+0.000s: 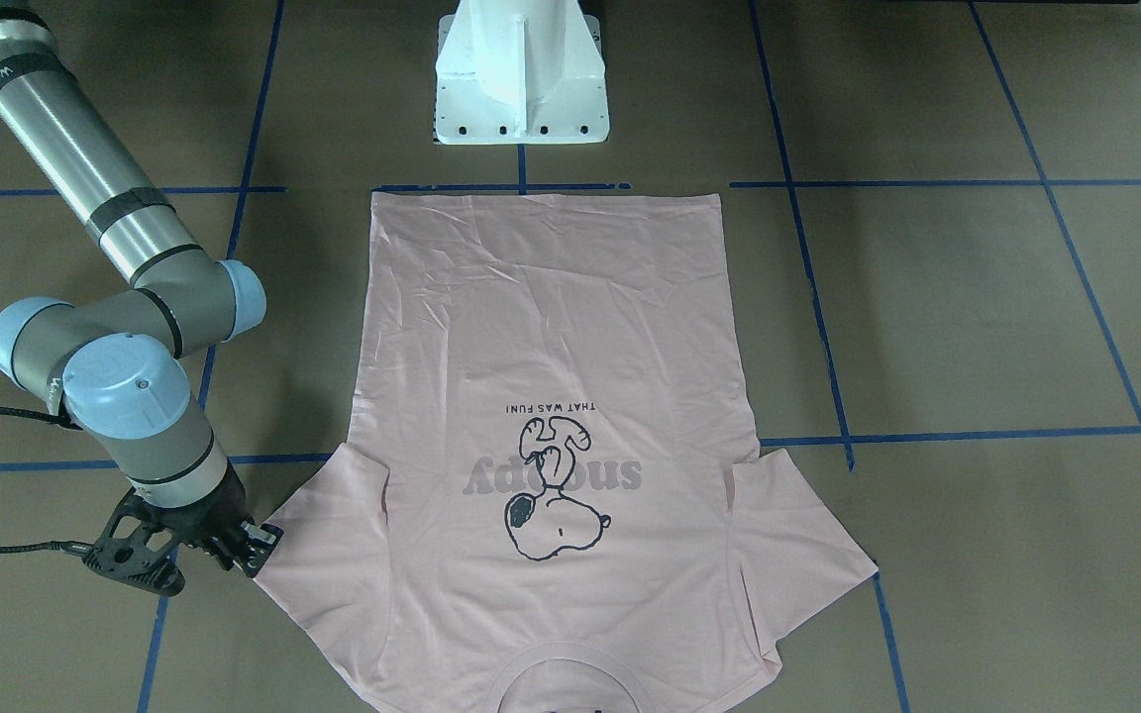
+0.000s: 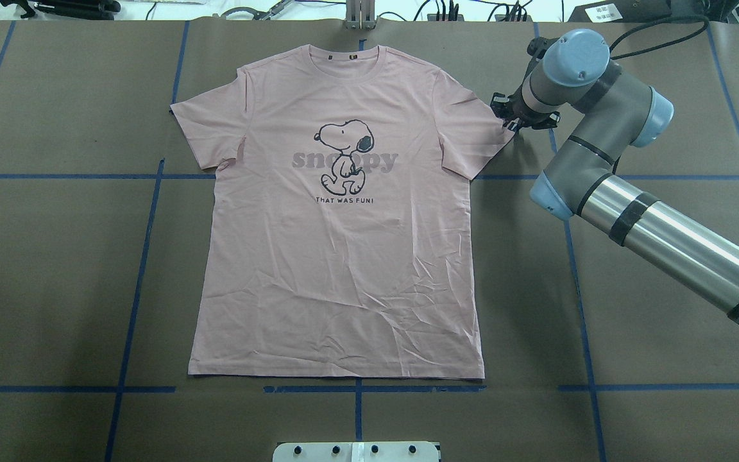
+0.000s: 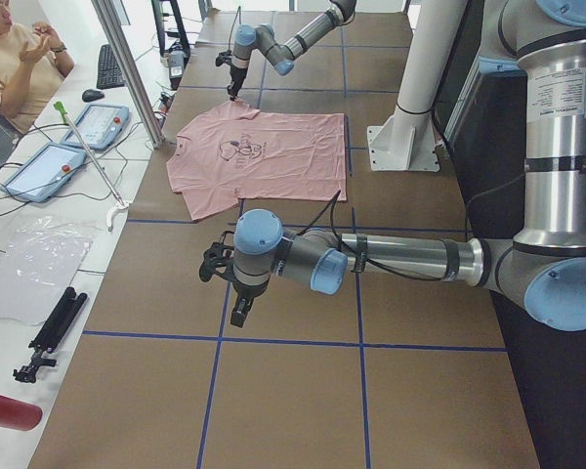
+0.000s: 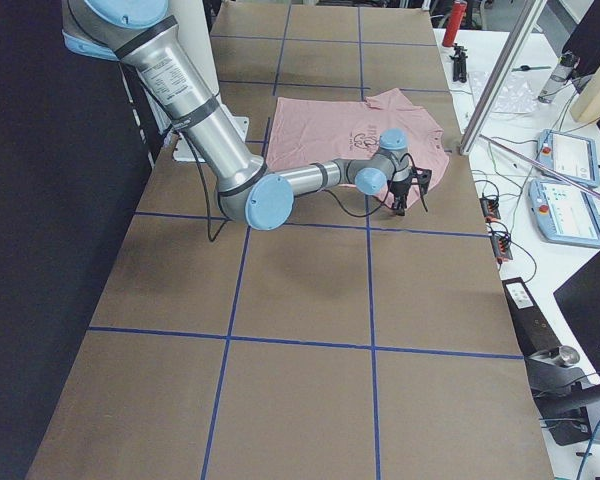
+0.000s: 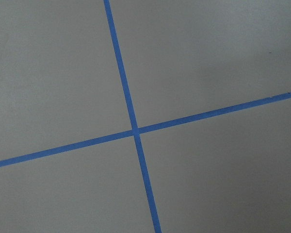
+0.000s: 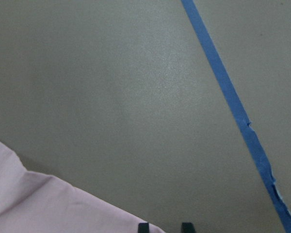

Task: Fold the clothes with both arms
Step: 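Move the right gripper to the shirt sleeve nearest it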

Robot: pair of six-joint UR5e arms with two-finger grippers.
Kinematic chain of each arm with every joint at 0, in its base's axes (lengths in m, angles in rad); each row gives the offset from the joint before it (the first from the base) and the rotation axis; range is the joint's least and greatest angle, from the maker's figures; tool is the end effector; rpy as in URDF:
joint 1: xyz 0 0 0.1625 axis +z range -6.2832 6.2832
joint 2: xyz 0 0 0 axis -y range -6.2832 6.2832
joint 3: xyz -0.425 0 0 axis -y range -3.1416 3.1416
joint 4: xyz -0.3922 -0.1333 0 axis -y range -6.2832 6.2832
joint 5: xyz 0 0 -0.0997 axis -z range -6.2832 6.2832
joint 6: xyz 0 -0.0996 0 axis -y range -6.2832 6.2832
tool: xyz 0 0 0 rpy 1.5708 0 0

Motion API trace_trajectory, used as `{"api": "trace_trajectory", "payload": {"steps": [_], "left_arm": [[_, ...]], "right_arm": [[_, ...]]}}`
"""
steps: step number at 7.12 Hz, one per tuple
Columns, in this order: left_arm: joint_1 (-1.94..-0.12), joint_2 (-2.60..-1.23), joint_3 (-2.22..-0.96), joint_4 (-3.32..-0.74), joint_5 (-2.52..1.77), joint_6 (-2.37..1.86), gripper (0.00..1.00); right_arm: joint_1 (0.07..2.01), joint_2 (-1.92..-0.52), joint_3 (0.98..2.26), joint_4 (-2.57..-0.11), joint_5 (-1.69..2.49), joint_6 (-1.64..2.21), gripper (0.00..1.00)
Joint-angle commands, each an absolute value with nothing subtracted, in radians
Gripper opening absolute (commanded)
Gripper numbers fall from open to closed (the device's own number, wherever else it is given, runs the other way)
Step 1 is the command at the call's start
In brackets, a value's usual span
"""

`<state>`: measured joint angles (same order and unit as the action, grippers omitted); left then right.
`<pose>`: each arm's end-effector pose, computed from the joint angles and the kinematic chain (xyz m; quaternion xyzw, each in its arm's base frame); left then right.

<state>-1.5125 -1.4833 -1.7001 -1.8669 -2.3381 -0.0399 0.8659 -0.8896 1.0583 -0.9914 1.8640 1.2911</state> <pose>-0.0365 -0.4755 0.6041 0.1376 0.3762 0.0713 0.9135 -0.4337 -0.6711 0.4289 0.0816 -0.3775 0.2150 0.8970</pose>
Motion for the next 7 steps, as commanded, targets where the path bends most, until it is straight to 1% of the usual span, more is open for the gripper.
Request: {"api": "trace_trajectory", "payload": {"steps": [1, 2, 3, 5, 6, 7], "left_arm": [[-1.513, -1.483, -1.707, -1.867, -2.339, -0.04, 1.0], [-1.513, -1.483, -1.71, -1.867, -2.339, -0.04, 1.0], [-1.513, -1.483, -1.72, -1.865, -2.342, -0.04, 1.0], [-1.513, -1.483, -1.727, -1.867, -2.37, -0.04, 1.0], [-1.513, -1.48, -1.738, -1.865, -2.37, -0.04, 1.0], [-1.513, -1.48, -1.743, -1.865, -2.37, -0.04, 1.0]], "right_arm": [[0.862, -0.887, 1.077, -0.989, 1.867, 1.295, 0.0], [0.853, -0.881, 1.122, -0.999, 1.864, 1.296, 0.0], [0.816, -0.83, 1.126, -1.008, 1.847, 1.304, 0.0], [0.767, -0.758, 1.117, -1.067, 1.758, 1.441, 0.0], [0.756, -0.738, 1.102, -1.074, 1.729, 1.443, 0.0], [0.756, -0.665, 1.009, -1.074, 1.698, 1.448, 0.0]]}}
